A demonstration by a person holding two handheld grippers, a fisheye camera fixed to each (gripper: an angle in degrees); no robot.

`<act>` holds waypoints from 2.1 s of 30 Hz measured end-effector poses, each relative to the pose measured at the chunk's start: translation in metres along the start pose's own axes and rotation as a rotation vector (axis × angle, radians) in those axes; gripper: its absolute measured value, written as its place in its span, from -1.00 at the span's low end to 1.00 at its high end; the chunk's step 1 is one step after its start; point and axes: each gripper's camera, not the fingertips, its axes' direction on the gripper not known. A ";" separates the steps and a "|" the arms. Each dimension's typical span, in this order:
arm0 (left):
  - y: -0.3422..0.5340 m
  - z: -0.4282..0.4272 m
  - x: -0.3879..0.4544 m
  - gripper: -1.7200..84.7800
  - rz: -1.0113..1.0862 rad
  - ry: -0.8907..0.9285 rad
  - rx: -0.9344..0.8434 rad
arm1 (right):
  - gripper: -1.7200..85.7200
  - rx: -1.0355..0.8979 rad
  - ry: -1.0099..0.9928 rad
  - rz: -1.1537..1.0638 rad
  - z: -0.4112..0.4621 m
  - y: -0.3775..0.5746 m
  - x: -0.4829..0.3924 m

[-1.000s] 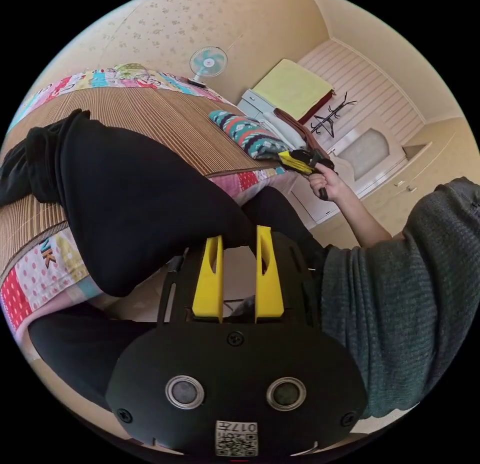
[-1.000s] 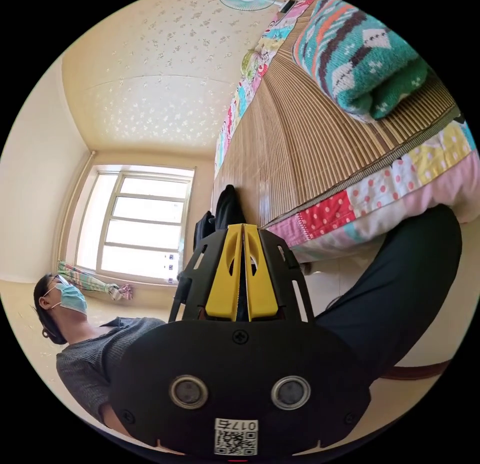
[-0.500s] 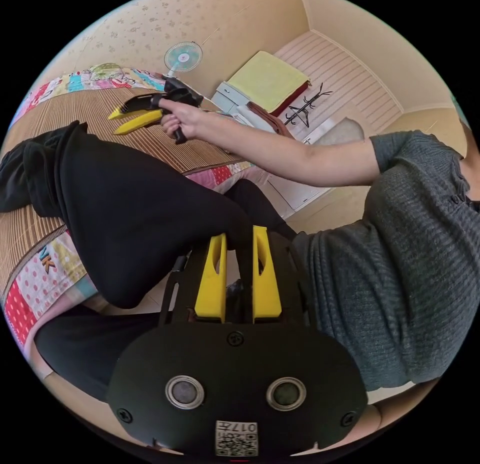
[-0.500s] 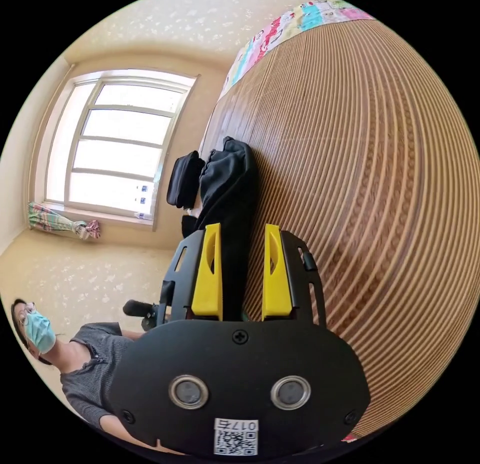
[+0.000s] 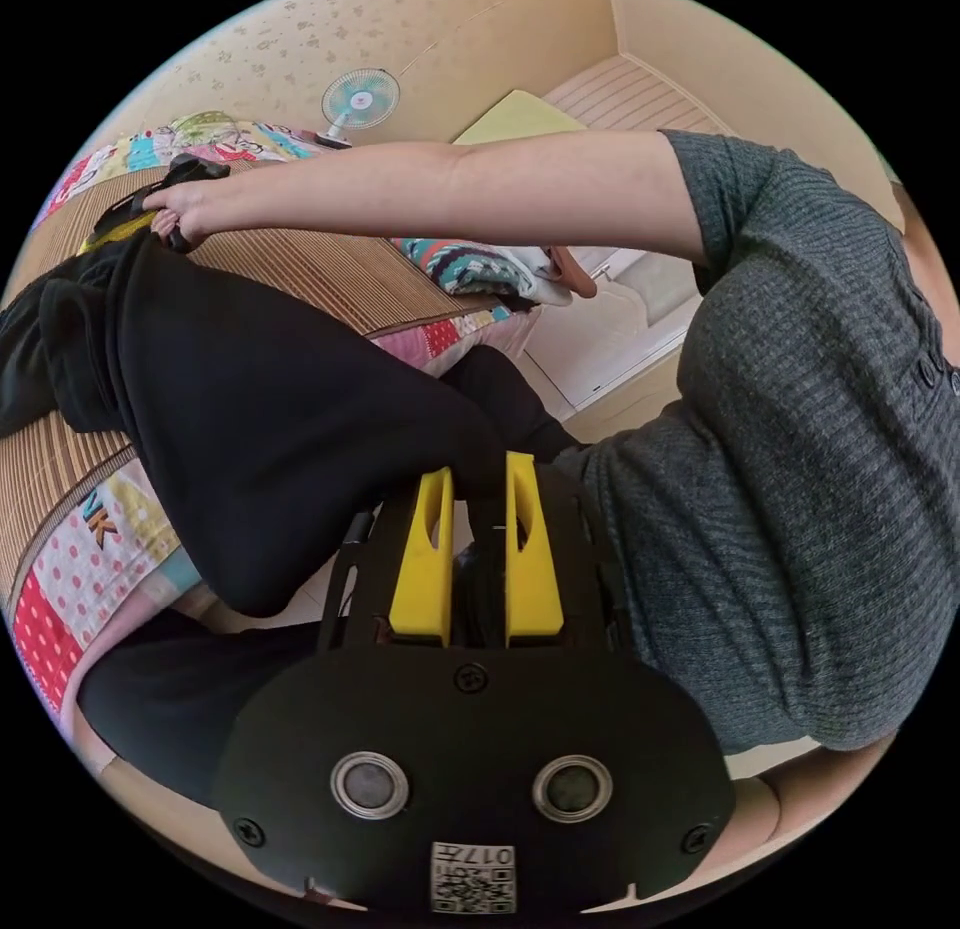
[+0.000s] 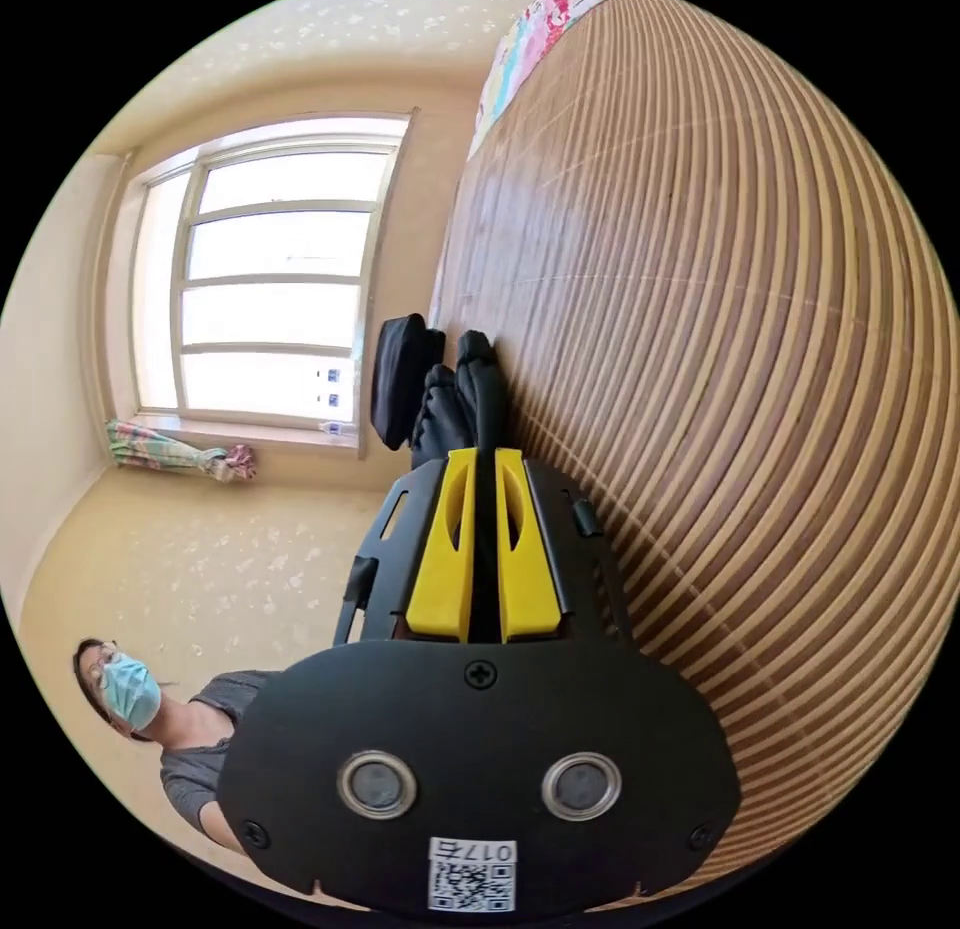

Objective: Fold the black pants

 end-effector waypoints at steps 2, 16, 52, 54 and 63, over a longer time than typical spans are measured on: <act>-0.001 0.009 0.002 -0.77 0.034 -0.045 -0.079 | -0.88 0.053 -0.174 -0.058 -0.019 0.020 -0.014; 0.076 -0.095 -0.010 -0.80 -0.384 -0.389 0.220 | -0.89 0.334 -0.064 -0.607 -0.188 0.183 -0.232; -0.427 0.218 -0.119 -0.86 -0.406 -0.497 0.088 | -0.88 0.707 0.787 0.085 -0.158 0.253 -0.136; -0.388 0.166 -0.034 -0.86 -0.343 -0.505 0.324 | -0.89 0.728 0.759 -0.017 -0.140 0.261 -0.180; -0.298 0.025 0.215 -0.86 0.068 -0.707 1.012 | -0.90 0.948 0.682 -0.625 -0.083 0.269 -0.371</act>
